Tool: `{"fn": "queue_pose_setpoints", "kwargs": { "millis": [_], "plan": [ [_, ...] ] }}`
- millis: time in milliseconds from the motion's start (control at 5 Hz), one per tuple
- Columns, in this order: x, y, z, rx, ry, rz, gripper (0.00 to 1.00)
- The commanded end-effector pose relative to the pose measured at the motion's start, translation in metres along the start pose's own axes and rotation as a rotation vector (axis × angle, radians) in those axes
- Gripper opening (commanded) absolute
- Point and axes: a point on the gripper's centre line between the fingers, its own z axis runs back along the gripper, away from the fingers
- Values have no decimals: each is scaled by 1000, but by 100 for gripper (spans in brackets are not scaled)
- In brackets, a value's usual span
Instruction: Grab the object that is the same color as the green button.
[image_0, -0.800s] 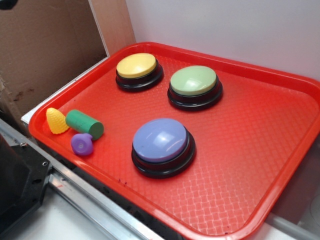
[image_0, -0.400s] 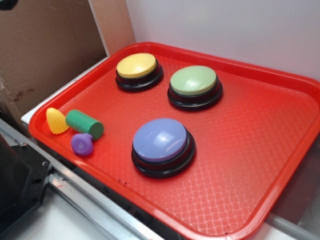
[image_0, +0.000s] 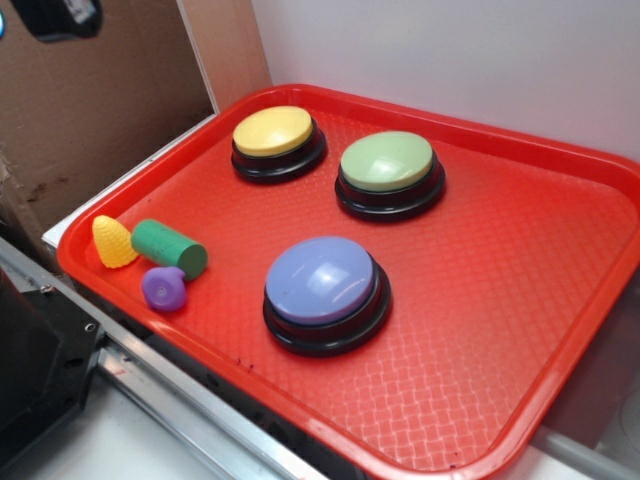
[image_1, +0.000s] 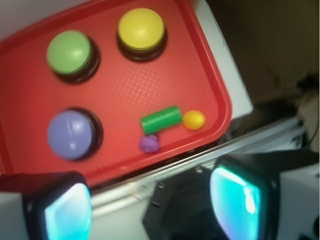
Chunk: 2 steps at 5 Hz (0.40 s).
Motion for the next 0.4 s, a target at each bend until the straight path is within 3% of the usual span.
{"fn": "queue_pose_setpoints", "kwargs": {
  "millis": [0,200],
  "plan": [
    [16,17,-52,-15,-14,470,100],
    [20,24,-86,15,-16,720,100]
  ]
}}
